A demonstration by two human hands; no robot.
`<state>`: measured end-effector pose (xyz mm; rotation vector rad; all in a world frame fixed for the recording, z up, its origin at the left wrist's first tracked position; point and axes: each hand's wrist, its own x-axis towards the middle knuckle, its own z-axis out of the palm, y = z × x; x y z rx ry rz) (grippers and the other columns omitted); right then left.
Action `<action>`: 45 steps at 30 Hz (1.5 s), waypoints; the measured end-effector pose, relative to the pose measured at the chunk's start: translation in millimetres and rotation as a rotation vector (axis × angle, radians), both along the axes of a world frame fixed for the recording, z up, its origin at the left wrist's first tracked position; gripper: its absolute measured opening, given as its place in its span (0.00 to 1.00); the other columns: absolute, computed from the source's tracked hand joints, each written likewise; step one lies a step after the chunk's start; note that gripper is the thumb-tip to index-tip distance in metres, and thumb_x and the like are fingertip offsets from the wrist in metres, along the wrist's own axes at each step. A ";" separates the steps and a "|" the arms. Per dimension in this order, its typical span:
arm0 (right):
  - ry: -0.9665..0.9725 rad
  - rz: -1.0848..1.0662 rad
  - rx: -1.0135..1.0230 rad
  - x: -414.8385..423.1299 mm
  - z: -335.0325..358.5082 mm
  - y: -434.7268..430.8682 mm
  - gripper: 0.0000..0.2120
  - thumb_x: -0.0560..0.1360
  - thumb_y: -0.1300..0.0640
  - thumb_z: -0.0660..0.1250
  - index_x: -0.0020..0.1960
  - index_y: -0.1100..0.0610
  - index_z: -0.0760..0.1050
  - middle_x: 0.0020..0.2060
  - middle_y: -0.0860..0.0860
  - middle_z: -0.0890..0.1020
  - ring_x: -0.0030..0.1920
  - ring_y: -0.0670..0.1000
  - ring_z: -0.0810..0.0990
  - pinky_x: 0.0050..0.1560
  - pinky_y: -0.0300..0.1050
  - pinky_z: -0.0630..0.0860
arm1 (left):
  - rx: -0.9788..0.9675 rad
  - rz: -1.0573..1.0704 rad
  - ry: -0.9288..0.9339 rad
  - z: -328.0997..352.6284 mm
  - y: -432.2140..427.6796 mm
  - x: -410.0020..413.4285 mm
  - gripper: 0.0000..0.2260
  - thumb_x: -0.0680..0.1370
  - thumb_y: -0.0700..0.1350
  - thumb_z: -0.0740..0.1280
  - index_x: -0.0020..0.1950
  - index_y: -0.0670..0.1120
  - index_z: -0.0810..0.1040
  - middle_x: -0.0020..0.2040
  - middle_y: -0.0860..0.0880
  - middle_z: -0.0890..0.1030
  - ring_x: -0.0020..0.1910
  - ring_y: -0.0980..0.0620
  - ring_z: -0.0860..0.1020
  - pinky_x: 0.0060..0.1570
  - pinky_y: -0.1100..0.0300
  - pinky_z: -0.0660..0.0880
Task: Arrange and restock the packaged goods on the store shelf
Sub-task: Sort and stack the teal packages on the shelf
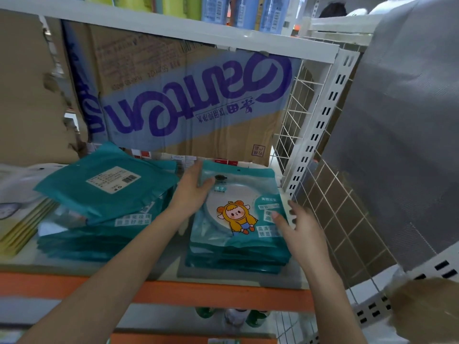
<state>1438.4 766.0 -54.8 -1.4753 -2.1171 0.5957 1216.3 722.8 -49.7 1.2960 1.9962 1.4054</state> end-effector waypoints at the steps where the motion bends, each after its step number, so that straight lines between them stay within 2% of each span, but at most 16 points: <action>1: -0.008 0.027 0.060 -5.8 5.1 -1.0 0.27 0.76 0.43 0.61 0.71 0.54 0.64 0.64 0.55 0.72 0.62 0.54 0.72 0.60 0.52 0.71 | 0.018 -0.001 0.056 6.3 -5.2 -5.0 0.22 0.79 0.44 0.62 0.72 0.43 0.62 0.69 0.48 0.67 0.69 0.48 0.65 0.63 0.59 0.63; 3: -0.026 0.113 0.125 -24.6 13.2 -5.5 0.25 0.76 0.47 0.63 0.71 0.54 0.65 0.64 0.55 0.72 0.63 0.55 0.71 0.62 0.52 0.68 | 0.023 -0.020 0.204 16.2 -16.5 -19.7 0.24 0.79 0.45 0.63 0.74 0.44 0.61 0.73 0.47 0.63 0.72 0.49 0.62 0.66 0.61 0.58; 7: -0.001 0.254 0.171 -72.7 16.2 -24.2 0.23 0.74 0.51 0.67 0.68 0.54 0.69 0.62 0.54 0.74 0.63 0.56 0.71 0.63 0.53 0.68 | 0.006 -0.018 0.378 22.8 -43.1 -63.3 0.24 0.78 0.43 0.64 0.73 0.44 0.63 0.74 0.45 0.63 0.72 0.50 0.60 0.65 0.68 0.51; 8: -0.010 0.287 0.186 -85.1 15.8 -29.3 0.24 0.74 0.51 0.67 0.68 0.54 0.69 0.63 0.54 0.73 0.63 0.56 0.70 0.63 0.52 0.68 | 0.000 -0.005 0.395 22.8 -50.8 -76.0 0.23 0.78 0.43 0.64 0.72 0.44 0.63 0.73 0.45 0.63 0.72 0.49 0.60 0.67 0.67 0.51; 11: -0.099 0.409 0.210 -123.7 15.3 -45.9 0.26 0.74 0.47 0.66 0.70 0.53 0.67 0.66 0.51 0.71 0.66 0.53 0.67 0.66 0.50 0.64 | -0.045 -0.001 0.412 19.2 -74.5 -118.7 0.23 0.77 0.44 0.65 0.71 0.44 0.66 0.73 0.44 0.63 0.71 0.47 0.63 0.71 0.53 0.60; 15: -0.090 0.510 0.178 -182.1 10.8 -74.0 0.28 0.73 0.44 0.67 0.69 0.54 0.68 0.65 0.51 0.71 0.66 0.52 0.68 0.67 0.52 0.65 | -0.114 -0.022 0.464 14.2 -106.4 -174.0 0.23 0.77 0.44 0.65 0.71 0.44 0.66 0.73 0.44 0.63 0.72 0.46 0.62 0.70 0.57 0.58; 18: -0.093 0.521 0.128 -228.0 7.3 -97.2 0.29 0.73 0.43 0.67 0.69 0.53 0.67 0.65 0.50 0.71 0.66 0.52 0.67 0.66 0.50 0.63 | -0.152 -0.033 0.485 9.8 -125.2 -210.6 0.22 0.77 0.46 0.66 0.70 0.44 0.67 0.72 0.44 0.66 0.71 0.46 0.64 0.69 0.58 0.58; 21: -0.173 0.506 0.163 -267.8 2.5 -114.8 0.32 0.70 0.38 0.66 0.70 0.51 0.66 0.67 0.50 0.69 0.67 0.53 0.65 0.64 0.48 0.60 | -0.138 -0.059 0.461 2.8 -140.8 -242.8 0.23 0.76 0.49 0.65 0.69 0.43 0.69 0.69 0.43 0.70 0.67 0.44 0.69 0.68 0.53 0.63; 24: -0.255 0.462 0.236 -291.4 -4.3 -127.1 0.38 0.64 0.29 0.56 0.69 0.48 0.67 0.68 0.47 0.68 0.68 0.52 0.64 0.64 0.48 0.59 | -0.118 -0.057 0.424 -7.5 -153.9 -267.8 0.25 0.74 0.52 0.61 0.68 0.41 0.70 0.66 0.42 0.73 0.64 0.44 0.71 0.66 0.52 0.66; 26: -0.253 0.415 0.263 -297.3 -9.9 -130.1 0.41 0.61 0.28 0.50 0.68 0.48 0.68 0.67 0.47 0.69 0.67 0.52 0.66 0.65 0.49 0.59 | -0.123 -0.044 0.438 -16.7 -160.6 -280.6 0.27 0.74 0.56 0.59 0.68 0.41 0.70 0.65 0.42 0.73 0.65 0.44 0.71 0.67 0.52 0.65; 31: -0.274 0.382 0.253 -299.6 -10.2 -132.5 0.41 0.62 0.28 0.50 0.67 0.49 0.70 0.68 0.46 0.70 0.68 0.51 0.67 0.66 0.50 0.61 | -0.150 0.023 0.400 -39.7 -169.4 -292.4 0.26 0.76 0.53 0.60 0.70 0.42 0.67 0.70 0.43 0.69 0.70 0.45 0.65 0.69 0.56 0.57; 36: -0.200 0.369 0.325 -300.0 -13.9 -132.2 0.31 0.66 0.33 0.59 0.58 0.52 0.79 0.60 0.49 0.79 0.60 0.52 0.77 0.60 0.53 0.73 | -0.122 0.049 0.430 -49.3 -169.2 -293.6 0.22 0.78 0.48 0.63 0.70 0.42 0.67 0.69 0.42 0.69 0.70 0.44 0.65 0.69 0.54 0.58; 39: -0.179 0.348 0.429 -301.1 -11.8 -135.5 0.20 0.67 0.40 0.65 0.49 0.53 0.82 0.50 0.49 0.84 0.49 0.51 0.82 0.49 0.50 0.80 | -0.120 0.030 0.451 -51.9 -168.5 -294.0 0.22 0.78 0.46 0.63 0.71 0.43 0.66 0.70 0.44 0.68 0.71 0.46 0.65 0.69 0.55 0.58; 42: -0.177 0.317 0.511 -302.8 -13.7 -140.5 0.10 0.67 0.46 0.67 0.42 0.51 0.81 0.40 0.46 0.84 0.39 0.49 0.82 0.34 0.45 0.79 | -0.104 0.005 0.425 -53.4 -168.6 -295.7 0.22 0.78 0.47 0.63 0.71 0.43 0.66 0.70 0.44 0.68 0.70 0.46 0.65 0.69 0.55 0.58; 45: -0.156 0.290 0.554 -303.2 -18.8 -142.6 0.06 0.69 0.50 0.66 0.37 0.51 0.77 0.35 0.45 0.82 0.34 0.48 0.81 0.28 0.44 0.76 | -0.098 -0.029 0.400 -54.4 -170.5 -296.9 0.25 0.78 0.55 0.58 0.71 0.43 0.66 0.70 0.44 0.69 0.70 0.45 0.66 0.69 0.55 0.58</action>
